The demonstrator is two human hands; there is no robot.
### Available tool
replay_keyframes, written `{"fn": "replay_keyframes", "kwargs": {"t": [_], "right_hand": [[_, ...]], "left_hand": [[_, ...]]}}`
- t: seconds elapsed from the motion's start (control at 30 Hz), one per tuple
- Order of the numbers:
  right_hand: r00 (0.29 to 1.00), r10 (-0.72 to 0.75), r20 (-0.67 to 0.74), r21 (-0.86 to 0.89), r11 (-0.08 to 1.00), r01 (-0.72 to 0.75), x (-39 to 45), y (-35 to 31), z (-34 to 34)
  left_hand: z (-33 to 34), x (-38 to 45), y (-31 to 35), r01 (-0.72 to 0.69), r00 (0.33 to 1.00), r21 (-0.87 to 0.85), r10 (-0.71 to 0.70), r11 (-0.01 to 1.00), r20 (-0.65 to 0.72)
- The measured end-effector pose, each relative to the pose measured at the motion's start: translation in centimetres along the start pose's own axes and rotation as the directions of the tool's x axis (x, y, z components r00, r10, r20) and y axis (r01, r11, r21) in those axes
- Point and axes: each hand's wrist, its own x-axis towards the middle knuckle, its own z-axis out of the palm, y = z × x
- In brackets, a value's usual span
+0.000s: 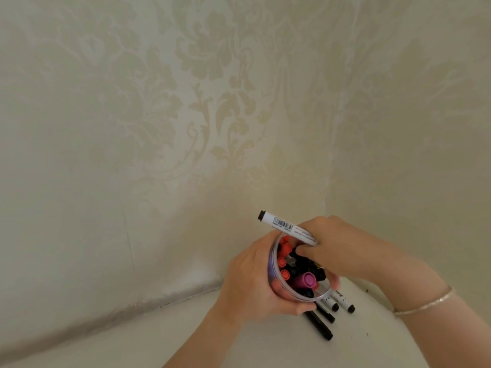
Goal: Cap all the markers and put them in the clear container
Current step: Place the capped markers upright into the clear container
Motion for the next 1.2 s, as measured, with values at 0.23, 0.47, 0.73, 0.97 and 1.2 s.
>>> {"fn": "replay_keyframes", "kwargs": {"t": [0.23,0.47,0.73,0.97,1.2], "right_hand": [[0.989,-0.016,-0.150,0.042,0.999,0.022,-0.3,-0.2,2.4],[0.993,-0.041,-0.111,0.171,0.983,0.060,-0.7,-1.0,0.7],[0.833,0.147,-0.532,0.704,0.623,0.340,-1.5,0.2,-3.3],[0.948,0.151,-0.281,0.903,0.375,0.209,-0.8,0.6,-2.2],[0.942,0.189,-0.277,0.795,0.596,0.114,-0.5,0.7,-2.0]], "left_hand": [[0.3,-0.4,-0.5,0.024,0.998,-0.029,-0.026,0.999,-0.060],[0.1,-0.4,-0.6,0.050,0.997,-0.064,-0.054,0.997,-0.063],[0.1,-0.6,-1.1,0.079,0.994,-0.036,-0.081,0.996,-0.074],[0.0,-0.5,-1.3,0.099,0.994,-0.041,-0.101,0.994,-0.045],[-0.1,-0.5,-1.2,0.098,0.993,-0.045,-0.100,0.994,-0.054]]}}
